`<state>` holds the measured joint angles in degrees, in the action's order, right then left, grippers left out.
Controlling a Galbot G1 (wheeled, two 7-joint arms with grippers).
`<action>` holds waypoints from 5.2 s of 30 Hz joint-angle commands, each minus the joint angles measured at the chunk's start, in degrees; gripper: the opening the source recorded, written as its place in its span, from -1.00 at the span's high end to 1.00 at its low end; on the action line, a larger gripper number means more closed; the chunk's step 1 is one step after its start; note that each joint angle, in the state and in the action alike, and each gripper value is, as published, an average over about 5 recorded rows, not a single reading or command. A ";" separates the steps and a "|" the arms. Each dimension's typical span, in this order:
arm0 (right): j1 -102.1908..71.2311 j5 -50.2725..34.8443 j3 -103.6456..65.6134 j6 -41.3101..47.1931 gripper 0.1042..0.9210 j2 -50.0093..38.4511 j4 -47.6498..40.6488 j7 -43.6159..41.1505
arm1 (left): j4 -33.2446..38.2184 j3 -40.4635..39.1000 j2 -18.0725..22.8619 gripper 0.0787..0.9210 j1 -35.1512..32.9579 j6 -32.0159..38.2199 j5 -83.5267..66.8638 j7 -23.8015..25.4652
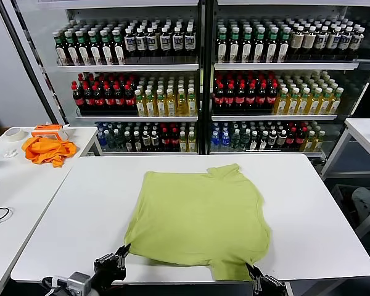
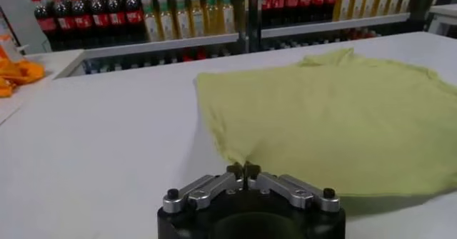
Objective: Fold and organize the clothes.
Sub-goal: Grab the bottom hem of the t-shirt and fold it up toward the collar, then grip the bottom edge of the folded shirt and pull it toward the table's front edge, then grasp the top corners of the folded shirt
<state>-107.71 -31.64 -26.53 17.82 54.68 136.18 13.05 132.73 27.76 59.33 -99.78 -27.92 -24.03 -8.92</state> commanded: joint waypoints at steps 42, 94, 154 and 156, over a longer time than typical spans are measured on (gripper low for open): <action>33.73 -10.22 7.14 11.82 0.90 4.24 -21.31 3.81 | -31.47 -14.78 -0.53 0.99 38.17 1.81 -10.52 2.04; 24.64 -6.14 3.54 7.28 0.93 3.73 -20.16 2.00 | -23.87 -12.90 -0.35 0.58 27.98 -5.17 -2.26 -0.47; 52.66 -8.98 14.72 14.12 -0.76 4.92 -24.15 8.72 | -26.02 -9.76 -6.96 -0.76 38.38 -3.48 -7.87 3.68; 55.69 -8.57 16.65 14.10 -0.76 6.29 -26.90 9.06 | -28.23 -10.75 -6.91 -0.77 40.44 -3.43 -8.15 4.68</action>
<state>-68.15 -38.46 -17.65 30.95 58.39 119.40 19.96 117.52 21.86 52.18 -74.18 -31.85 -29.72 -8.20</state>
